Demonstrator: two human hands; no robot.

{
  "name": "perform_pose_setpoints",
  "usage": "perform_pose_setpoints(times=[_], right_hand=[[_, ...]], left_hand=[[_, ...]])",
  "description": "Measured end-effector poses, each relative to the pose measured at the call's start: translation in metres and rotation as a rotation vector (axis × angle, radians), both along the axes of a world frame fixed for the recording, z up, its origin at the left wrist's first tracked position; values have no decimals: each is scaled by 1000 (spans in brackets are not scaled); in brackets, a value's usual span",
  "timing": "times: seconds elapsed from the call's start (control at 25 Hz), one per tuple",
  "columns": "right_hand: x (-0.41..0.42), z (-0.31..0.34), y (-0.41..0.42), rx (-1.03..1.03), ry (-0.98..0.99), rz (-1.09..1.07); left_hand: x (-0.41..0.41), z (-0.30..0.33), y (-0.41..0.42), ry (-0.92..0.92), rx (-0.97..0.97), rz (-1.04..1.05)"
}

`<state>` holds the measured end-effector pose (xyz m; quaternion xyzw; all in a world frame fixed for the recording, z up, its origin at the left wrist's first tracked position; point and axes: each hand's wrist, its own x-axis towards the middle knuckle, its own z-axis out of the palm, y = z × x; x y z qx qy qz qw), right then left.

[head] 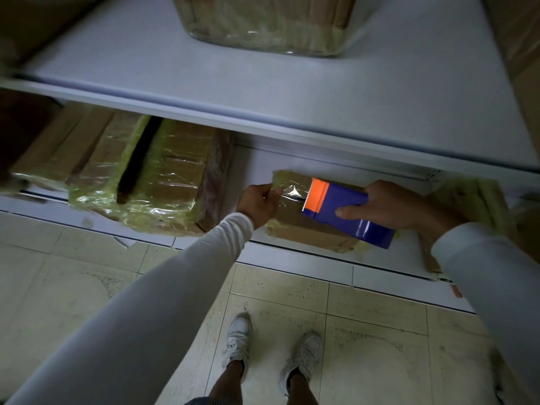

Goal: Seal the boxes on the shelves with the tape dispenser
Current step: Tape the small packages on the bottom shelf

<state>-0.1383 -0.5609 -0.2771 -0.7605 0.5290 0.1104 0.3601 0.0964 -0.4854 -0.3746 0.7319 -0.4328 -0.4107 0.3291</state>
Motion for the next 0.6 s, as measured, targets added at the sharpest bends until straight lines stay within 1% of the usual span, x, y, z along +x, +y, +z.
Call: perform_pose_setpoints(times=[0.12,0.16,0.24,0.28,0.36,0.4,0.48,0.6], right_hand=[[13,-2,11,37,-46,35],[20,-5,14,45,-52,49],[32,-5,19,45,-44,58],[34,-4,20,49,-39,53],[35,-2,20,60,-35,31],[33,-3,20,63,-36,28],[31,-4,19,62,-42,47],[18,3,13,61,-48,84]], left_hand=[[17,3,4,20,40,20],[22,4,7,-16,51,45],[24,6,11,-288,23,65],[20,7,11,-382,-45,28],[3,7,8,-465,-191,-137],[-3,4,6,-526,-218,-212],[-5,-4,3,-648,-203,-280],[2,-12,5,-689,-190,-293]])
